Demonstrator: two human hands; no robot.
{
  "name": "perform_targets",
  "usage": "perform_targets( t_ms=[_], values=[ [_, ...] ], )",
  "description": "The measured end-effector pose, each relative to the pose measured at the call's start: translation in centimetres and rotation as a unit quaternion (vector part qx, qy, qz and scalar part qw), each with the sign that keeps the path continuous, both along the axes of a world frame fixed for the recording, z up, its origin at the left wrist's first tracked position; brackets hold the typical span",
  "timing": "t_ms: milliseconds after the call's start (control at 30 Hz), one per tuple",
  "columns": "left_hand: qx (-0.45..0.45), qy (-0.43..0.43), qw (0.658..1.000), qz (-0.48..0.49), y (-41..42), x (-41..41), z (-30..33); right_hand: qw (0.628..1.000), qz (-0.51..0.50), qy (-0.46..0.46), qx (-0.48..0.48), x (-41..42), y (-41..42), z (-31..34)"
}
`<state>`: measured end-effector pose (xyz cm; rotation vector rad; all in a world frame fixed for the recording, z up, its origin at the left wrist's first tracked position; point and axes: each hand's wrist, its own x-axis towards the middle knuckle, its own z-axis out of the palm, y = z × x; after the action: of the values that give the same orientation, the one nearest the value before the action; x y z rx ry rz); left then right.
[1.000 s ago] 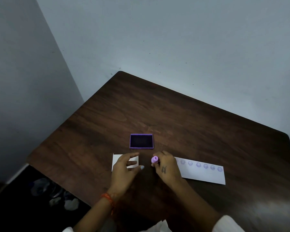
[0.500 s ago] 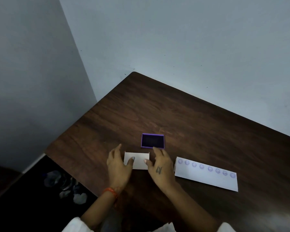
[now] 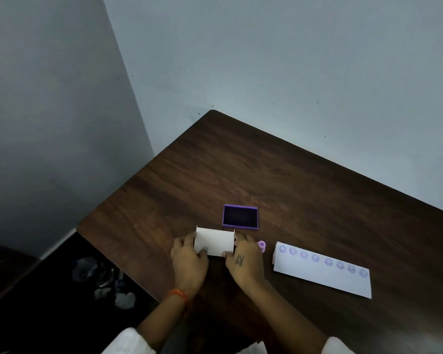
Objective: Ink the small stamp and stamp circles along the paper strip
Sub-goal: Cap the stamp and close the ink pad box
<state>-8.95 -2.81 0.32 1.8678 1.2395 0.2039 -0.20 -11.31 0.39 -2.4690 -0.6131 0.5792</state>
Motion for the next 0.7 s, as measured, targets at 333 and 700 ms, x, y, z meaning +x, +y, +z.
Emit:
perform_targets(
  t_ms=[333,700],
  values=[
    [0.019,-0.082,0.996,-0.029,1.0,5.2,2.5,0.985,-0.121,-0.058,0.109,4.2,0.5,2.4],
    [-0.021,0.016,0.997,-0.069,0.2,8.3,0.8,0.985,-0.158,0.005,0.065,6.4,0.4,0.8]
  ],
)
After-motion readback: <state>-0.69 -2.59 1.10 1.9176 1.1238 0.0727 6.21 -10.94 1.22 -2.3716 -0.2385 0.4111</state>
